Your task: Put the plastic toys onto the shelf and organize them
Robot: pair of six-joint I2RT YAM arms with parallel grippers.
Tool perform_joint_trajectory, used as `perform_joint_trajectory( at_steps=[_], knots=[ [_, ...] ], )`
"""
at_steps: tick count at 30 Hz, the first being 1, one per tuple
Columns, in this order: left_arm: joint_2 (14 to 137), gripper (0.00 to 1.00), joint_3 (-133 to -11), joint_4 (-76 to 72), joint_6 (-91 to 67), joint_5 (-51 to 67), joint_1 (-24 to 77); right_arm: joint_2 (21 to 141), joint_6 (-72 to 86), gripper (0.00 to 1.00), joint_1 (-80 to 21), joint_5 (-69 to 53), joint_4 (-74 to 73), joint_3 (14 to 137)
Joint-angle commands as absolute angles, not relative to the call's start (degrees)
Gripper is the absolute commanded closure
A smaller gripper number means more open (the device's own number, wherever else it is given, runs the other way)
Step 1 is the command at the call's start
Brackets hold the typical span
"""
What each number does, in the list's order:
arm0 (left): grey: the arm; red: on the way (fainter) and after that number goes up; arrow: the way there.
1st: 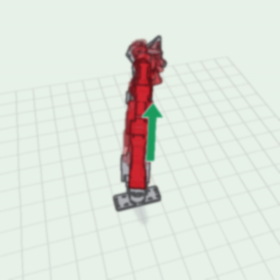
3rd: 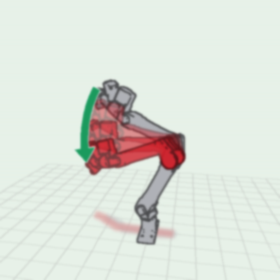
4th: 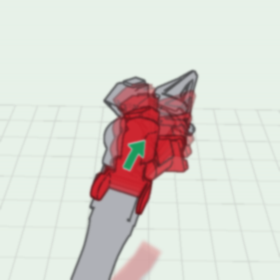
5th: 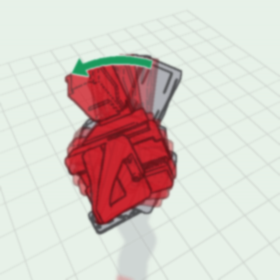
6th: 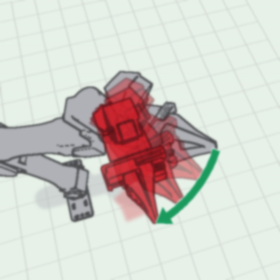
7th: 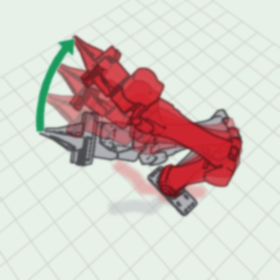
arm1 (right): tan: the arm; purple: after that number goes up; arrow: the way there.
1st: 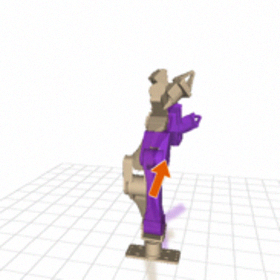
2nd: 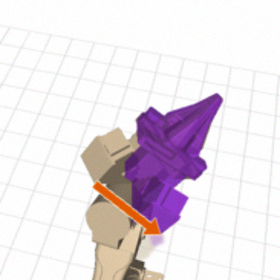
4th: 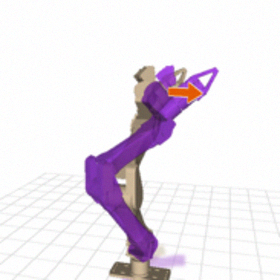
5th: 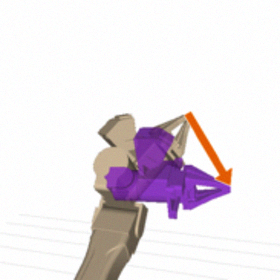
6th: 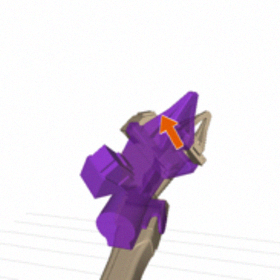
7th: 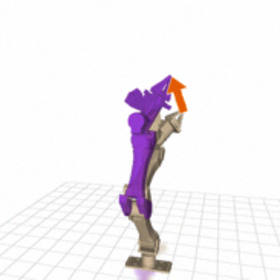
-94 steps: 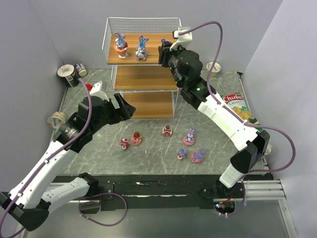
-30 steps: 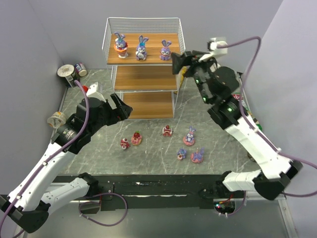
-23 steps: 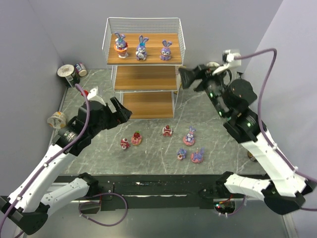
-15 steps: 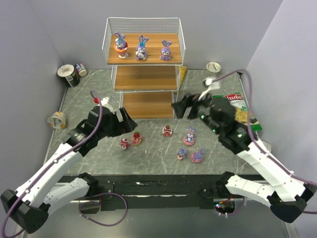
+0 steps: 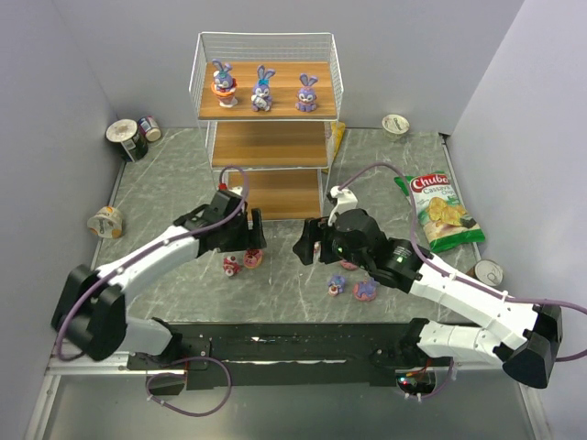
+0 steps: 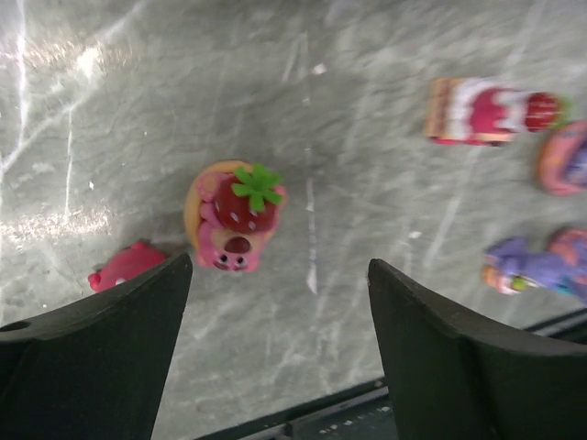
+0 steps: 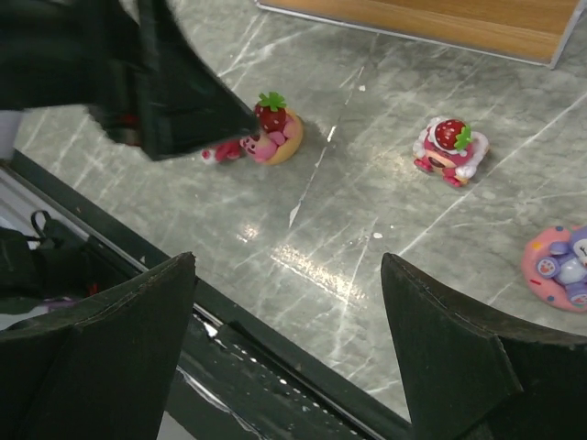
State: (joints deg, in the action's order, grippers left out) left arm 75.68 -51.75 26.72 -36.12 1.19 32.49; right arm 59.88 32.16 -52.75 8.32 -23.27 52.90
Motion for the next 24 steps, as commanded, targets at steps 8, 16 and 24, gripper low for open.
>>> perform_joint_trajectory(
  at_steps=[8, 16, 24],
  knots=[
    [87.4, 0.17, -53.5, 18.3, -31.8, 1.9, 32.6, 57.5, 36.4, 0.12, -53.0, 12.7, -23.8, 51.6],
    [91.4, 0.29, -54.3, 17.5, -34.2, 6.7, 32.6, 56.6, 37.1, 0.12, -53.0, 13.9, -26.9, 50.6],
    [93.8, 0.51, -56.8, 21.4, -44.0, 5.5, 34.1, 57.5, 36.5, 0.12, -53.0, 11.3, -28.3, 50.3]
  ],
)
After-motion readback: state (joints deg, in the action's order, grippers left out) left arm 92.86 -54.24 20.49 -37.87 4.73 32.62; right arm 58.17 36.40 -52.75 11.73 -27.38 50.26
